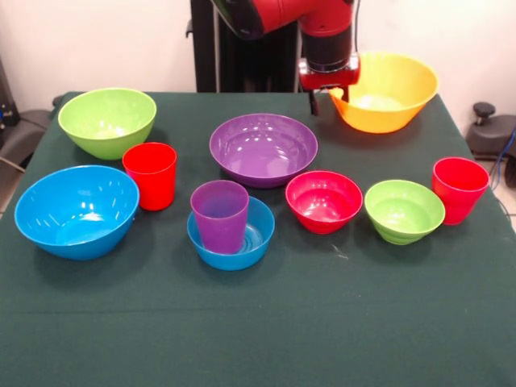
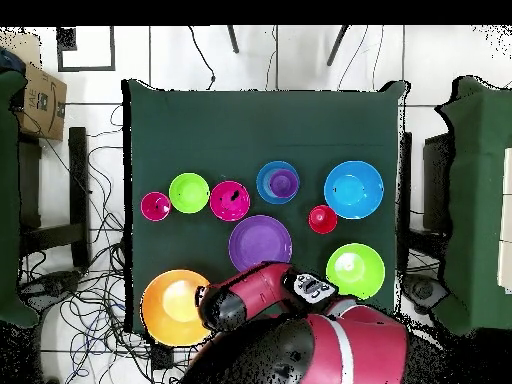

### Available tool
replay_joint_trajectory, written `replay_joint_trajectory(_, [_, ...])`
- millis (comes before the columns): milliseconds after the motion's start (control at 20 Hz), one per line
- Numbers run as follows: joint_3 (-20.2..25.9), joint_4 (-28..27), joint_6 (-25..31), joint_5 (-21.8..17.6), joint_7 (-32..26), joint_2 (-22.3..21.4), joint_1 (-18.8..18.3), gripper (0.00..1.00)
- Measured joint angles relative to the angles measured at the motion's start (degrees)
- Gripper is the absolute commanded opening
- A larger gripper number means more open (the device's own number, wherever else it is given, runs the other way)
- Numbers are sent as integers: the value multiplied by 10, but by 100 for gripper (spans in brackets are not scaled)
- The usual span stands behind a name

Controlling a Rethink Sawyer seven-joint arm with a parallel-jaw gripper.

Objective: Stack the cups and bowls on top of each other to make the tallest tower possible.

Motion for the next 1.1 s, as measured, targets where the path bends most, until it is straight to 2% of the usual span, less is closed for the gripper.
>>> replay_joint_trajectory(600, [32, -4, 0, 0, 0, 10, -7, 100])
replay_joint_trajectory(1100, [54, -4, 0, 0, 0, 28, -37, 100])
